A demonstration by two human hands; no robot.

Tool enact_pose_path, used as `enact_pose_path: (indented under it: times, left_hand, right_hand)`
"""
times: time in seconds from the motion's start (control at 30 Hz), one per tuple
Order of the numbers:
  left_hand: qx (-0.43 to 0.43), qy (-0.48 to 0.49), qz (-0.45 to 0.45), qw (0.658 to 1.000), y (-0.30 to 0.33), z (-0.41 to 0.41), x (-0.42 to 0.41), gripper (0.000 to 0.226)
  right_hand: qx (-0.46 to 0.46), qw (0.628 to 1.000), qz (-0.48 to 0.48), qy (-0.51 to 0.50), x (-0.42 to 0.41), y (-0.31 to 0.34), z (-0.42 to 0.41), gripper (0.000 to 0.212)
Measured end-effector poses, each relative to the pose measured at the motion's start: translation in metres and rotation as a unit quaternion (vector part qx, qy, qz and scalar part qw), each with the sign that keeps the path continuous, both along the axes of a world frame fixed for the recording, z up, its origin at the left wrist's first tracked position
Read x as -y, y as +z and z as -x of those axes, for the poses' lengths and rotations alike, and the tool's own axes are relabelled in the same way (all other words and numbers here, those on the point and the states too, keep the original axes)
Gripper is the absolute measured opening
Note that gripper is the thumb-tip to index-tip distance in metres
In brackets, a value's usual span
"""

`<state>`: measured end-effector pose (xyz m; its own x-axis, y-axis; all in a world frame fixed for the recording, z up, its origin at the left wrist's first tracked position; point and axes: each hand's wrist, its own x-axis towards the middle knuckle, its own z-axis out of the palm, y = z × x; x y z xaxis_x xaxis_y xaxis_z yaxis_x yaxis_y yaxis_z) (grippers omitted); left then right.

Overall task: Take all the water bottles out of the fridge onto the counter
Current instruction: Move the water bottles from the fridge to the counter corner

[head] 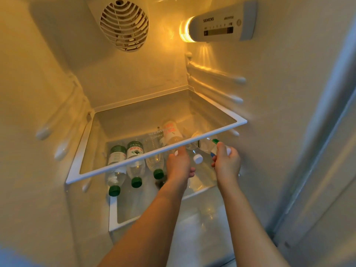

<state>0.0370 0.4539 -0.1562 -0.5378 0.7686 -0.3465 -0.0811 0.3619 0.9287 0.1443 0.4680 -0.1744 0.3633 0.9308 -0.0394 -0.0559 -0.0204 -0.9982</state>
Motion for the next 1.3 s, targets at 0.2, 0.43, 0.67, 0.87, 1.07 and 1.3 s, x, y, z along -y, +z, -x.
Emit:
enact_pose_path:
  times: [0.2, 0.43, 0.67, 0.87, 1.07, 1.3]
  left_hand:
    - [0.014, 0.072, -0.060, 0.995, -0.006, -0.003, 0.040, 0.053]
    - [0.097, 0.117, -0.103, 0.983, 0.013, -0.007, 0.104, 0.046]
    - [0.012, 0.140, -0.125, 0.982, 0.036, 0.006, 0.188, 0.041]
    - [-0.208, 0.110, -0.084, 0.968, 0.058, 0.008, 0.279, 0.037]
    - [-0.389, 0.078, 0.024, 0.918, 0.072, 0.008, 0.359, 0.042]
    - [-0.440, 0.070, 0.134, 0.885, 0.050, 0.009, 0.443, 0.039]
  right_hand:
    - [-0.050, 0.998, 0.009, -0.038, 0.039, -0.001, -0.002, 0.026]
    - [-0.028, 0.998, -0.023, -0.043, 0.085, 0.003, -0.011, 0.029]
    - [0.112, 0.989, -0.091, -0.045, 0.143, 0.016, -0.024, 0.047]
    - [0.262, 0.955, -0.135, -0.032, 0.211, 0.045, -0.033, 0.034]
    - [0.359, 0.922, -0.137, 0.036, 0.277, 0.064, -0.039, 0.034]
    - [0.478, 0.845, -0.122, 0.208, 0.335, 0.060, -0.030, 0.034]
